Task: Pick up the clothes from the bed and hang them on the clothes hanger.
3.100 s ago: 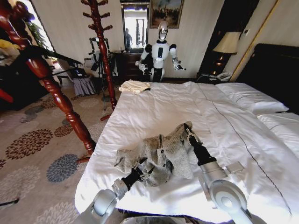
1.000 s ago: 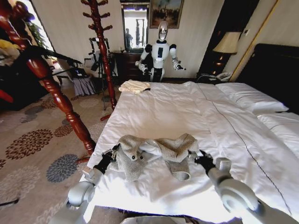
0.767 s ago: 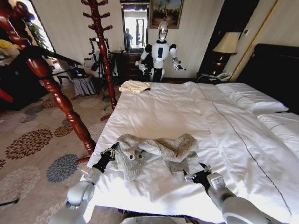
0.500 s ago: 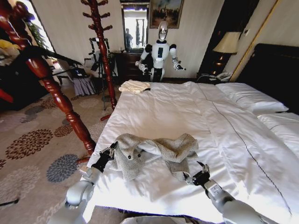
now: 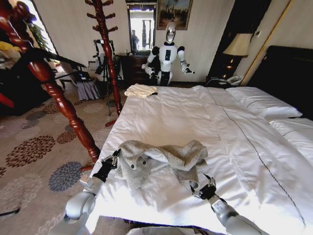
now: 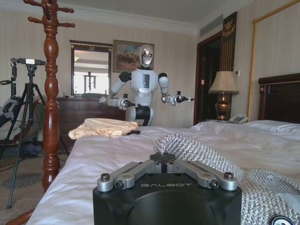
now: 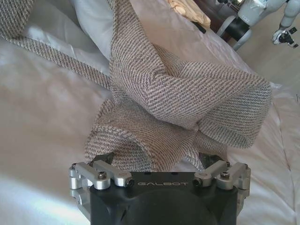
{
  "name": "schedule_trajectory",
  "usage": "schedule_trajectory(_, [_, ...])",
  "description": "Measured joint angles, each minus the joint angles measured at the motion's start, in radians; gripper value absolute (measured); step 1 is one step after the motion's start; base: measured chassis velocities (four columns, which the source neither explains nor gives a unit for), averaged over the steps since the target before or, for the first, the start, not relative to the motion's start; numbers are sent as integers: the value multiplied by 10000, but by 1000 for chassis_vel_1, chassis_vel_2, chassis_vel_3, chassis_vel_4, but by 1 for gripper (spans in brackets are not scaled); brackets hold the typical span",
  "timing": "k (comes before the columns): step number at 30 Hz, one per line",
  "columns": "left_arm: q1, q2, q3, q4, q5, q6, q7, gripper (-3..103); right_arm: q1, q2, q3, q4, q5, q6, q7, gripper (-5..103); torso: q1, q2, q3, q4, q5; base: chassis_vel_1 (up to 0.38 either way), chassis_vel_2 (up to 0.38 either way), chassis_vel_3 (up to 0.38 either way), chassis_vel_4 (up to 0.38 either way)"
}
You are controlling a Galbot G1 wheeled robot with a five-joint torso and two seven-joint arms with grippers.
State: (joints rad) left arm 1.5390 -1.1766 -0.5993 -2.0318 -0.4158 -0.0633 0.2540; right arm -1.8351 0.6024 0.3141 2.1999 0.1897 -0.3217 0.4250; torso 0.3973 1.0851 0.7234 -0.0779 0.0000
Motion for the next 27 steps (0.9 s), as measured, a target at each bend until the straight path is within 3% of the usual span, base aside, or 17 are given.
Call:
schedule_trajectory(2, [39, 5, -7, -27, -8, 29, -12, 0, 146, 242, -1, -183, -184, 483, -371, 94, 1, 0, 0, 0, 1, 0, 0, 0, 0])
schedule_trajectory(5, [70, -6, -4, -54, -5, 52, -17, 0, 218, 392, 1, -221, -205, 779, -629, 89, 1, 0, 0, 0, 1, 0, 0, 0, 0])
schedule_trajectory(8, [110, -41, 21, -90, 20, 70, -21, 0, 278, 538, 43, -260, -213, 1245, -1093, 73, 0, 0, 0, 0, 0, 0, 0, 0, 0])
schedule_trajectory(10, [116, -52, 23, -100, 23, 71, -22, 0, 280, 562, 83, -282, -245, 1390, -1259, 73, 0, 0, 0, 0, 0, 0, 0, 0, 0])
schedule_trajectory(14, [156, -88, 37, -134, 27, 73, -22, 0, 246, 697, 208, -339, -332, 2031, -1759, 51, 1, 0, -1, 0, 0, 0, 0, 0, 0])
schedule_trajectory(16, [159, -93, 45, -134, 29, 74, -21, 0, 237, 736, 223, -342, -337, 2141, -1841, 51, 1, 0, 0, 1, 0, 0, 0, 0, 0])
schedule_trajectory(20, [143, -130, 128, -134, 41, 74, -15, 0, 183, 888, 404, -412, -432, 2271, -2000, 30, 1, 0, 0, 0, 0, 0, 0, 0, 0])
schedule_trajectory(27, [164, -201, 178, -140, 86, 74, -8, 0, 159, 990, 586, -588, -536, 2276, -2086, 8, 2, 0, 0, 0, 1, 0, 0, 0, 0])
